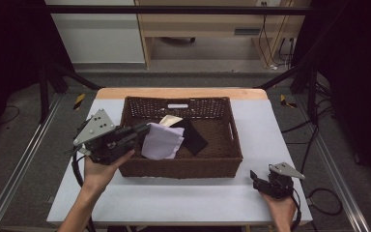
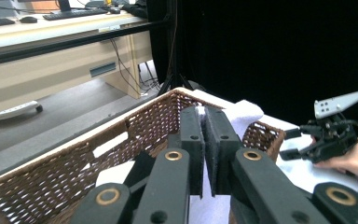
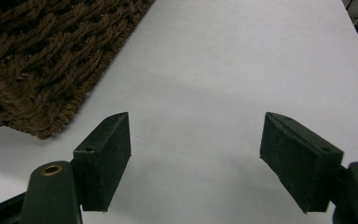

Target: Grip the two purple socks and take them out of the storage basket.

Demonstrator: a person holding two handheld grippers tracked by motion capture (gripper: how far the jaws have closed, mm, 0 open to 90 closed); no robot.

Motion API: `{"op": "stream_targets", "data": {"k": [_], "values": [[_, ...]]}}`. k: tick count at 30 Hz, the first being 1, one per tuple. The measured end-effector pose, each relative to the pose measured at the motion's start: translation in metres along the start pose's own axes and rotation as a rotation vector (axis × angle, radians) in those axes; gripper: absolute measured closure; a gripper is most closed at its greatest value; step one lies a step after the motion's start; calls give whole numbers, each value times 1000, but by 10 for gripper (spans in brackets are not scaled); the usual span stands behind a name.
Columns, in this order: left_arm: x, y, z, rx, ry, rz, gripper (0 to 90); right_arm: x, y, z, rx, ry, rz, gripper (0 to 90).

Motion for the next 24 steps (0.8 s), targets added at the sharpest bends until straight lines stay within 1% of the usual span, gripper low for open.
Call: {"op": "stream_targets", "data": {"k": [3,5,9,11,14,16,17,19,20,24], "values": [[-10,5,-8,-10,-5,-1,854,0,0,0,1,1,3,245],[-22,9,-13,-22,-16,-13,854,0,0,0,-1,-2,2,245],[-40,16,-18,-44,-35,-24,854,0,-1,0,-1,-5,-4,244],[-50,20,-17,-62,-55,-27,853,0,-1,0,-2,-5,-4,244],[-67,26,-13,-83,-85,-39,852,0,-1,0,-2,-6,-4,242],[-78,28,-8,-81,-112,-38,852,0,-1,0,-5,-6,-5,242],[-87,29,-4,-81,-136,-41,852,0,-1,0,-6,-5,-9,242],[-98,29,2,-92,-163,-60,852,0,-1,0,-7,-4,-13,242],[-106,29,7,-92,-186,-69,852,0,-2,0,-6,-3,-14,242],[-126,33,21,-110,-260,-74,851,0,-2,0,-9,-4,-22,243]]}}
Point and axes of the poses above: each handheld gripper's, and its own axes: z roughly forward along the jaws, x roughly out of its top, y roughly to its right, the point moved 6 cm from there along z, roughly forward along the jaws, and after that the axes turned 1 degree about -x, right-handed, at the moved point
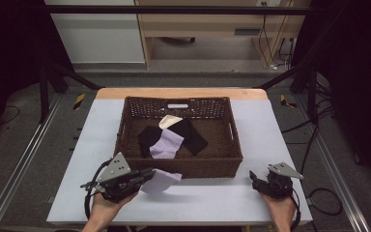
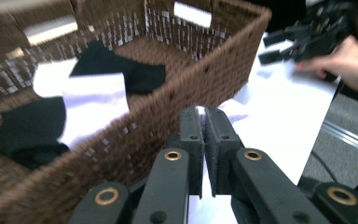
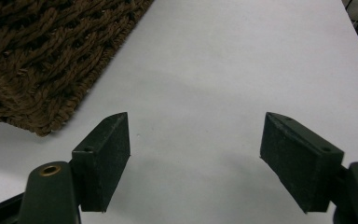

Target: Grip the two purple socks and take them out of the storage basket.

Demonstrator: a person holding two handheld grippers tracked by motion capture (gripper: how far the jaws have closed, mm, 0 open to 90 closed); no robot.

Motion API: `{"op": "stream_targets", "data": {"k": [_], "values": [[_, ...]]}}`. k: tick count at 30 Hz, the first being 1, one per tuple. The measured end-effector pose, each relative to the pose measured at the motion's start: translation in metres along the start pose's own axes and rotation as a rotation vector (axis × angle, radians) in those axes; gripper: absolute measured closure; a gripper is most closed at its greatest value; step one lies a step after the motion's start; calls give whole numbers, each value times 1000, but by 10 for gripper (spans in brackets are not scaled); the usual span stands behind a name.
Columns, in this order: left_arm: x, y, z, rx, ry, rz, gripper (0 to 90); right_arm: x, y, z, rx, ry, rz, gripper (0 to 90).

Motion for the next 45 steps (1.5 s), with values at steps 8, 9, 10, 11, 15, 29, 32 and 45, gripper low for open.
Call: {"op": "stream_targets", "data": {"k": [8,9,10,11,15,29,32,45], "values": [[-33,-2,31,0,-125,-22,829,0,0,0,2,1,-2,243],[-37,-3,35,-1,-141,-27,806,0,0,0,1,1,-4,242],[-40,-3,38,-1,-158,-33,781,0,0,0,1,3,0,242],[-43,-4,41,0,-168,-38,748,0,0,-1,2,3,3,242],[-46,-4,46,24,-185,-55,572,0,0,-1,3,4,6,241],[-19,0,24,3,-69,-101,359,0,0,0,5,4,0,237],[-10,-2,18,14,-46,-92,359,0,0,0,4,4,1,236],[31,-33,6,106,43,-71,354,0,0,0,-4,3,-1,255]]}}
Point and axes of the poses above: each handheld gripper's, and its own axes: z roughly forward along the jaws, x roughly out of its top, y roughly to its right, the point moved 6 cm from there along z, roughly forward along the jaws, and after that the axes turned 1 degree about -x, right-handed, at the moved point
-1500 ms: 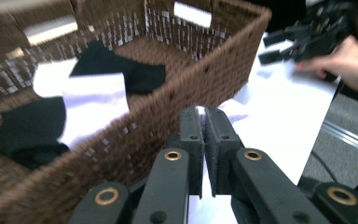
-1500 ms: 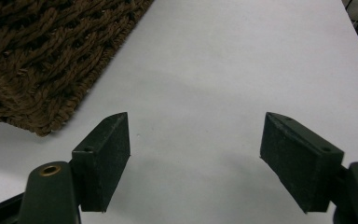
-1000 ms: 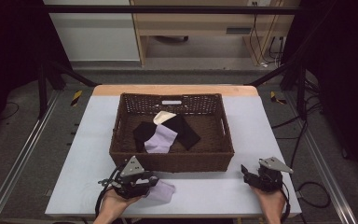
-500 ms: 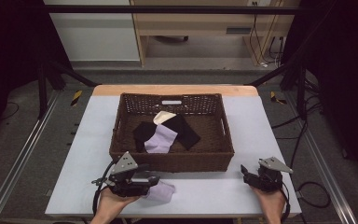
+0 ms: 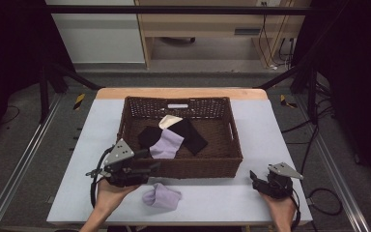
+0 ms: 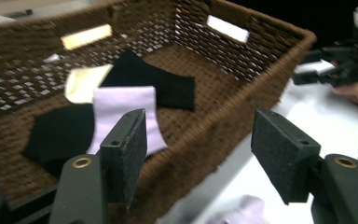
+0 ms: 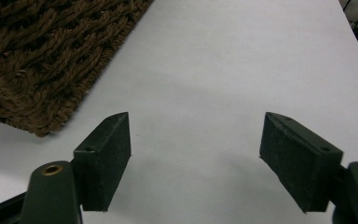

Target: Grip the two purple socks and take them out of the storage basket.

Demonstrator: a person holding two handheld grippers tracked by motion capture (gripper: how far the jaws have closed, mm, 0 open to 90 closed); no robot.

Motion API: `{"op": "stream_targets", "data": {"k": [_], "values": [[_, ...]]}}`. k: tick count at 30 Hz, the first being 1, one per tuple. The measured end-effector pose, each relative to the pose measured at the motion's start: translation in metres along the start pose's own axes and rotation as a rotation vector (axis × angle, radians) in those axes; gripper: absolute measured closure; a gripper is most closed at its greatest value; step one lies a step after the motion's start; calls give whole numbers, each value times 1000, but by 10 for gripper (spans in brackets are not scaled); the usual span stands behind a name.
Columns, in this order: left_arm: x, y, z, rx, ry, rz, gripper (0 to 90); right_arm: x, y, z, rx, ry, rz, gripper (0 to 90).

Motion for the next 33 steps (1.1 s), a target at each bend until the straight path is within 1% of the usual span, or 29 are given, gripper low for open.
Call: {"op": "stream_targets", "data": {"k": [2,3,9,11,14,17,20,21,23,25,27,29,33], "values": [[7,-6,1,12,5,-2,355,0,0,0,-1,-1,2,259],[13,-11,2,29,16,-3,356,0,0,0,-2,1,4,259],[40,-28,4,66,46,-5,370,0,0,-1,-4,8,8,265],[52,-35,7,94,56,1,376,0,0,-1,-4,7,9,267],[66,-43,13,120,67,-4,382,0,0,-1,-4,8,7,268],[76,-47,22,145,63,4,390,0,0,-1,-3,9,8,267],[82,-49,32,160,61,8,405,0,1,-1,-5,14,6,267],[83,-50,38,167,56,12,408,0,1,-1,-6,14,5,268],[86,-54,49,197,38,22,420,0,0,-1,-6,13,6,269],[87,-57,58,197,31,24,433,0,0,-1,-6,12,7,268],[88,-61,68,205,9,31,450,0,0,-2,-6,14,6,268],[88,-66,78,215,-18,27,459,0,0,-2,-8,17,4,268],[85,-76,96,230,-45,18,473,0,0,-1,-7,10,2,268]]}}
Point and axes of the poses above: each handheld gripper's, and its own axes: z roughly forward along the jaws, x roughly out of its top, y roughly to its right, the point moved 6 cm from there along z, roughly forward along the jaws, and after that the axes turned 1 degree about -x, right-handed, at the moved point
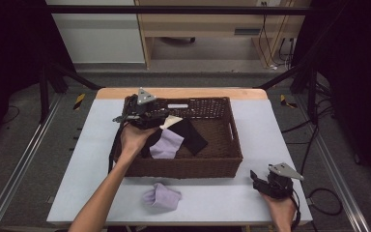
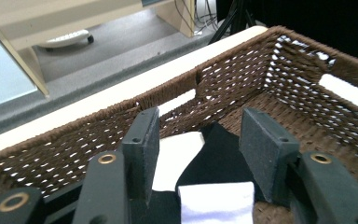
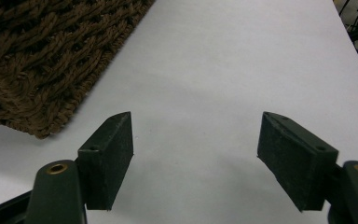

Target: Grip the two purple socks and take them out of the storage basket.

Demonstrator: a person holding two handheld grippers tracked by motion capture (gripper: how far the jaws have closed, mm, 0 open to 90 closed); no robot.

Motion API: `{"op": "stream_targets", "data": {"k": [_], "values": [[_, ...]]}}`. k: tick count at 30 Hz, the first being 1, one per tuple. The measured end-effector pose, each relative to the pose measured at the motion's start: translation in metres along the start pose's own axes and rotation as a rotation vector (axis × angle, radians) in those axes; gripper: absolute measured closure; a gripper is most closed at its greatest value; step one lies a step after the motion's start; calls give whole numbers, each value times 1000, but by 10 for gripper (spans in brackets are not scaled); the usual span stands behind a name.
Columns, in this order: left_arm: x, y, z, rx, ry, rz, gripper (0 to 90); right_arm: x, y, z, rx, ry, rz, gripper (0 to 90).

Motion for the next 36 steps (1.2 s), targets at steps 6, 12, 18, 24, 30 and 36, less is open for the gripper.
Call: {"op": "stream_targets", "data": {"k": [6,12,18,24,30,36], "values": [[-13,-8,31,10,-66,-21,490,0,0,0,0,1,1,268],[-32,-10,51,34,-144,-7,512,0,0,0,1,-2,0,269],[-40,-7,59,19,-205,9,516,0,-1,1,-3,-8,-7,269],[-49,-6,67,7,-275,24,522,0,-1,1,-6,-9,-8,268],[-57,-5,72,5,-349,41,508,0,-1,1,-8,-10,-8,267],[-62,-2,74,-27,-385,45,488,0,-1,1,-7,-9,-11,266]]}}
Point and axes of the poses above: each handheld gripper's, and its own axes: z roughly forward along the jaws, x roughly out of its top, y roughly to its right, the point moved 6 cm from there along z, roughly forward along the jaws, and after that the axes turned 1 degree about -x, right-handed, at the moved point
